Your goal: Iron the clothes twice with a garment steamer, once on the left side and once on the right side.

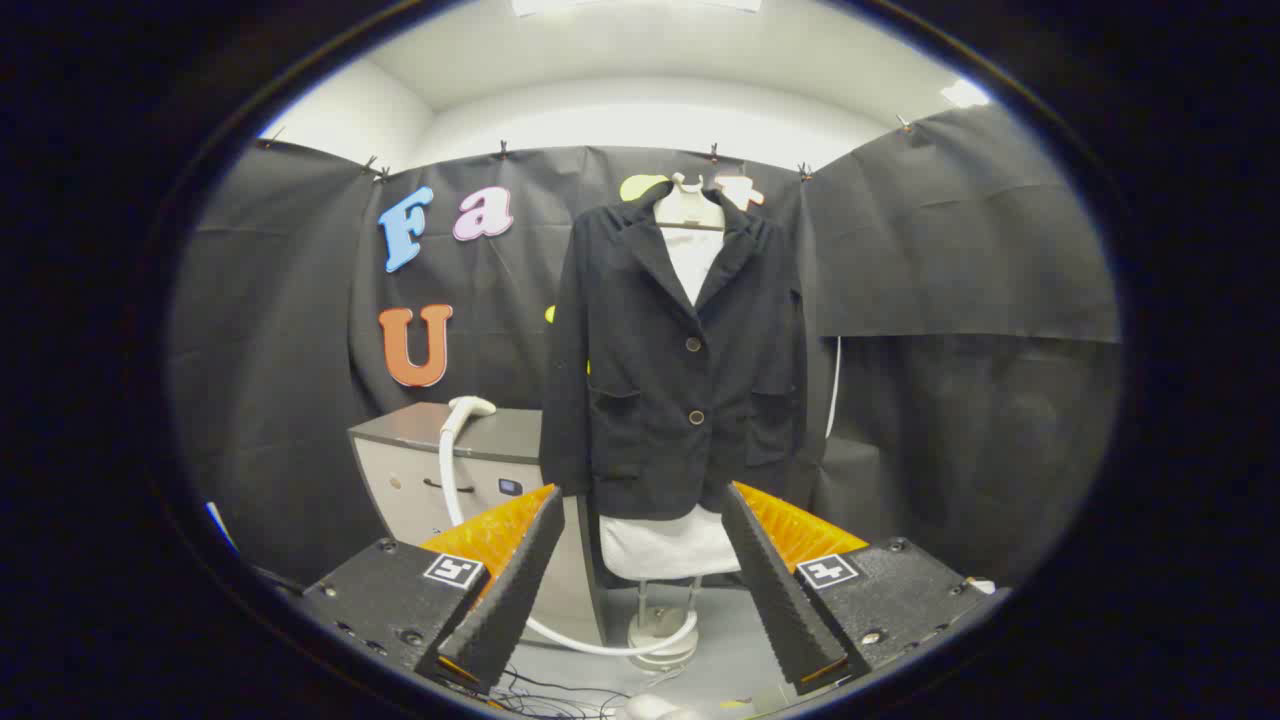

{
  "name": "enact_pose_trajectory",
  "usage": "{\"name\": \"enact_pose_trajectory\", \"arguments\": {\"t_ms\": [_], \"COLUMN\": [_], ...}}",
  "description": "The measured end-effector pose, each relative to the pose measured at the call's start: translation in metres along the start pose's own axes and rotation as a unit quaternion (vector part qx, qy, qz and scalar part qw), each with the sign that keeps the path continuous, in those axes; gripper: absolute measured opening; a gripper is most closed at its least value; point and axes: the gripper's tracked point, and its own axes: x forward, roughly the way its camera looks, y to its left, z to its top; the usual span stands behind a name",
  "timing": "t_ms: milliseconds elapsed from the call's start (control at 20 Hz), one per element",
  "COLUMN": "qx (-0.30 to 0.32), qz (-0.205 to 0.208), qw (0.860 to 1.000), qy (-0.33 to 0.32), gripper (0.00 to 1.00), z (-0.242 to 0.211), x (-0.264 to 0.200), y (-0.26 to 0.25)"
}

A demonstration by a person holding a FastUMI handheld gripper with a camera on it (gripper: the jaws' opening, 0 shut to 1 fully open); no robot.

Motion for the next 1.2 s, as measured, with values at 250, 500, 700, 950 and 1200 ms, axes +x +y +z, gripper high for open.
{"name": "enact_pose_trajectory", "arguments": {"t_ms": [250, 500, 700, 950, 1200], "qx": [0.004, 0.004, 0.015, 0.007, 0.009], "qz": [0.004, 0.001, 0.004, 0.001, 0.016], "qw": [1.000, 1.000, 1.000, 1.000, 1.000], "qy": [0.002, 0.005, 0.010, 0.010, 0.013], "gripper": [0.99, 0.99, 0.99, 0.99, 0.99], "z": [0.001, 0.002, 0.003, 0.007, 0.014], "x": [0.001, 0.004, 0.006, 0.013, 0.028], "y": [0.008, 0.012, 0.017, 0.018, 0.035]}}
